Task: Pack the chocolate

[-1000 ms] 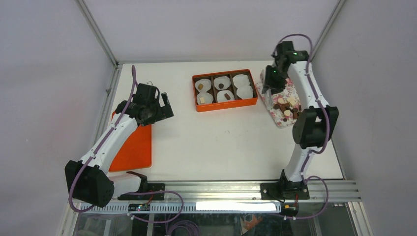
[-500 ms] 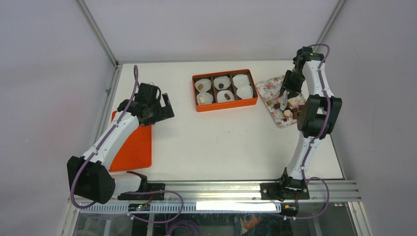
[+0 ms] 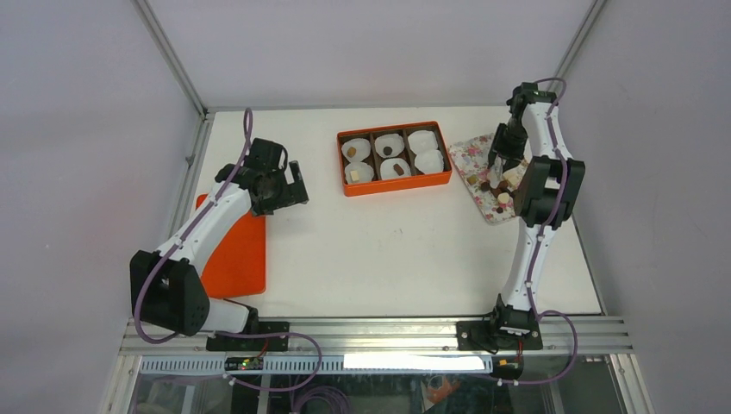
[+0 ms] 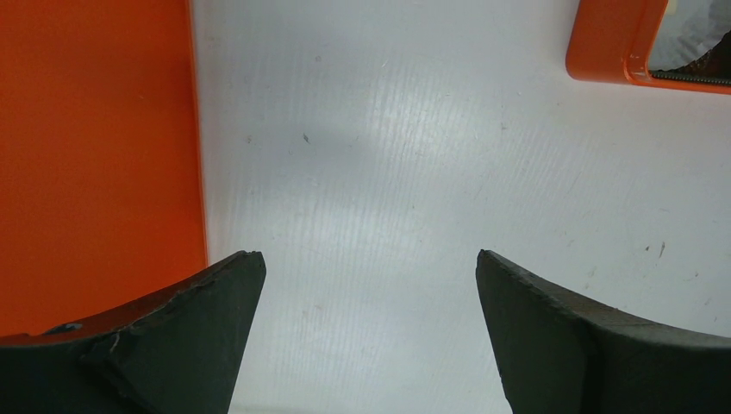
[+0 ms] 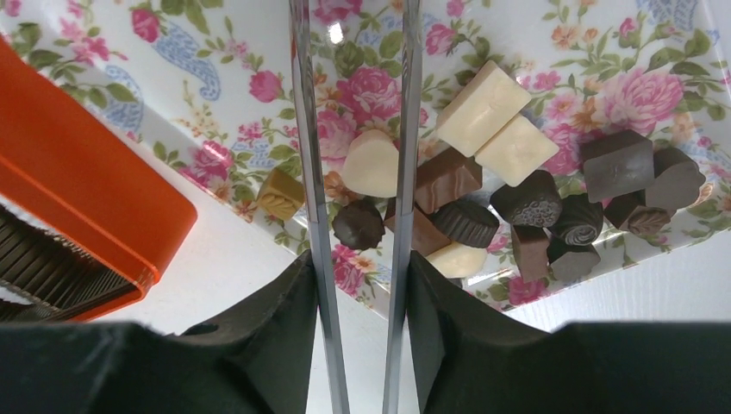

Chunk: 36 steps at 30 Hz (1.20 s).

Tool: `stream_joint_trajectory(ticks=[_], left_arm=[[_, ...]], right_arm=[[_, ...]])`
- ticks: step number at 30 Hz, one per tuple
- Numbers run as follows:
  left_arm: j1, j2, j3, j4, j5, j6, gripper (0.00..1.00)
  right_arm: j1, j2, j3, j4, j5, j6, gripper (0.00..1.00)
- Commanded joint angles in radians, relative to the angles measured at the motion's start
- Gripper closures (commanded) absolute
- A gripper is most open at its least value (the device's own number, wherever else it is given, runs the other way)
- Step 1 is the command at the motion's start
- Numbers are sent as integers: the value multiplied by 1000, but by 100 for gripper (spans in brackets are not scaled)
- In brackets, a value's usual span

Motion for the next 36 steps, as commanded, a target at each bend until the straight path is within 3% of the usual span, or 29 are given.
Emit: stream_joint_trajectory(ticks=[1,9,23,26,36], left_arm=[[30,22,55,30,36,25,1],[52,77,90,30,55,34,1],[68,118,123,30,60,55,1],[72,122,123,30,61,58,1],[78,122,127,32,70,66,1]], right_arm=[[8,22,43,3,63,12,59],[19,74,57,31,63,19,57],[35,184,232,-18,53,38,58],[35,183,233,-20,56,41,60],[34,113,171,8,-10,56,85]])
